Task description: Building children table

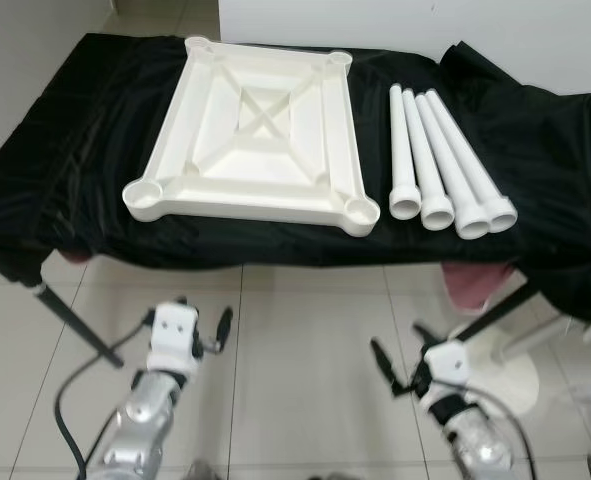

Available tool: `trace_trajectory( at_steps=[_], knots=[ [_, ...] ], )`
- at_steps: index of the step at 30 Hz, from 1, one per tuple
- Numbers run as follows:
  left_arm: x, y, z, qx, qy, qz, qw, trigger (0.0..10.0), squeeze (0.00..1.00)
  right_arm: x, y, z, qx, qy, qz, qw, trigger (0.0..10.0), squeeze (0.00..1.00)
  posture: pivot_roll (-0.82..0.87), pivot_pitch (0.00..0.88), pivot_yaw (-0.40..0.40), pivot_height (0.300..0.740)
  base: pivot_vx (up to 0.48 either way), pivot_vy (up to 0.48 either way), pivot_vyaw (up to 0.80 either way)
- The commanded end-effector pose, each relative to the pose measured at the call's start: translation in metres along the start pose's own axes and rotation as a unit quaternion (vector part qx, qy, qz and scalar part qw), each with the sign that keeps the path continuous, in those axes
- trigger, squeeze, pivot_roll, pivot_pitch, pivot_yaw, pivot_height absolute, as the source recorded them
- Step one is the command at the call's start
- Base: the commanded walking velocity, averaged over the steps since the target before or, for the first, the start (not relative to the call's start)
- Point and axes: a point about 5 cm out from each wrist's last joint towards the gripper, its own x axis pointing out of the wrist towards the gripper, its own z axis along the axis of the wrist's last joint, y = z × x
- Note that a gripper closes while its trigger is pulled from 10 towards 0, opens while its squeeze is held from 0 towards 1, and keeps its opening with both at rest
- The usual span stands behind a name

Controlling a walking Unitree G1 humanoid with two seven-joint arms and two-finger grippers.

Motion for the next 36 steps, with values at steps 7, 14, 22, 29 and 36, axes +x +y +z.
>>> trace_trajectory(
  at_steps=[7, 14, 22, 29, 36],
  knots=[
    [0.02, 0.01, 0.051, -0.02, -0.088, 0.021, 0.996, 10.0, 0.0, 0.023, -0.019, 0.049, 0.024, -0.089, -0.095, 0.991, 10.0, 0.0, 0.03, 0.125, -0.039, 0.74, 0.0, 0.0, 0.0],
    [0.041, 0.02, 0.068, -0.016, -0.111, 0.047, 0.993, 10.0, 0.0, 0.047, -0.022, 0.068, 0.06, -0.115, -0.131, 0.983, 10.0, 0.0, 0.03, 0.114, -0.036, 0.74, 0.0, 0.0, 0.0],
    [0.053, 0.029, 0.06, -0.053, -0.076, 0.133, 0.987, 10.0, 0.0, 0.057, -0.027, 0.067, 0.061, -0.083, -0.186, 0.977, 10.0, 0.0, 0.02, 0.083, -0.031, 0.74, 0.0, 0.0, 0.0],
    [0.044, 0.024, 0.045, -0.068, -0.047, 0.153, 0.985, 10.0, 0.0, 0.052, -0.013, 0.051, 0.069, -0.051, -0.169, 0.982, 10.0, 0.0, 0.04, 0.058, -0.01, 0.74, 0.0, 0.0, 0.0],
    [0.034, 0.031, 0.039, -0.076, -0.032, 0.136, 0.987, 10.0, 0.0, 0.06, 0.008, 0.05, 0.054, -0.053, -0.064, 0.995, 10.0, 0.0, 0.05, 0.061, 0.033, 0.74, 0.0, 0.0, 0.0]
  ],
)
